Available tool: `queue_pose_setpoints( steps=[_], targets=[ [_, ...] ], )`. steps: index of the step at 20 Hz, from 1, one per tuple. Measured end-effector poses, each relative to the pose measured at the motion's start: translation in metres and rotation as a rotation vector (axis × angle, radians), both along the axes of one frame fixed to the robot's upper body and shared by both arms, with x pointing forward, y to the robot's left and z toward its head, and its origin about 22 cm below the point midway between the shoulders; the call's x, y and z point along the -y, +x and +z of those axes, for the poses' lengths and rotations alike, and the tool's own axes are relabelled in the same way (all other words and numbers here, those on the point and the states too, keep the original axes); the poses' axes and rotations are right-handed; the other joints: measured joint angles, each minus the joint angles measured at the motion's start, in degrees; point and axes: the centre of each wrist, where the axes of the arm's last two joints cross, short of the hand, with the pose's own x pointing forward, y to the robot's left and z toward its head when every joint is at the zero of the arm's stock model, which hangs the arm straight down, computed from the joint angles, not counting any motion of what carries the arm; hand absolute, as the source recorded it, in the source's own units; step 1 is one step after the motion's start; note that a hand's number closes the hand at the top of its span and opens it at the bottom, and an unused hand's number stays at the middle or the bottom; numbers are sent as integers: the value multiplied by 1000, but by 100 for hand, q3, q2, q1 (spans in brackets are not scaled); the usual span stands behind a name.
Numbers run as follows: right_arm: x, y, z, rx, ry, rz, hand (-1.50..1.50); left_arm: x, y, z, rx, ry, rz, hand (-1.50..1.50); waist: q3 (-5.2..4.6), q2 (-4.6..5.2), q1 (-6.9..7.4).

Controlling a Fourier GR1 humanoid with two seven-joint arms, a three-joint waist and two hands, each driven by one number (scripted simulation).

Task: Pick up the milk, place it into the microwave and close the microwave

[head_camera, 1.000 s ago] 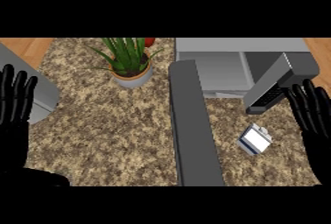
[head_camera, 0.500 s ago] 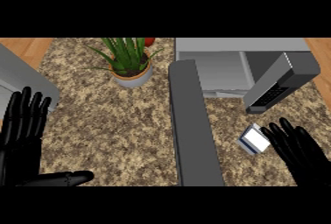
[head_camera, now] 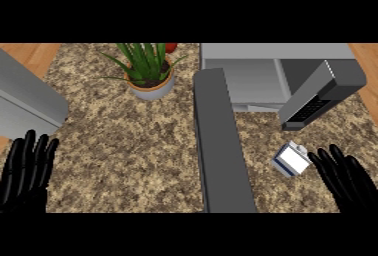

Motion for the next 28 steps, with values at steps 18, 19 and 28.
queue_pose_setpoints(
  steps=[18,19,28],
  targets=[
    [26,40,-57,8,-101,-249,-150,0,-39,-7,-15,4,3,-150,2,7,25],
    [25,46,-59,6,-109,-261,-150,2,-40,-8,-11,5,-1,-150,1,7,28],
    [55,60,-100,-9,-168,-331,-150,6,-46,-5,-10,4,-7,-150,3,10,34]
  ],
)
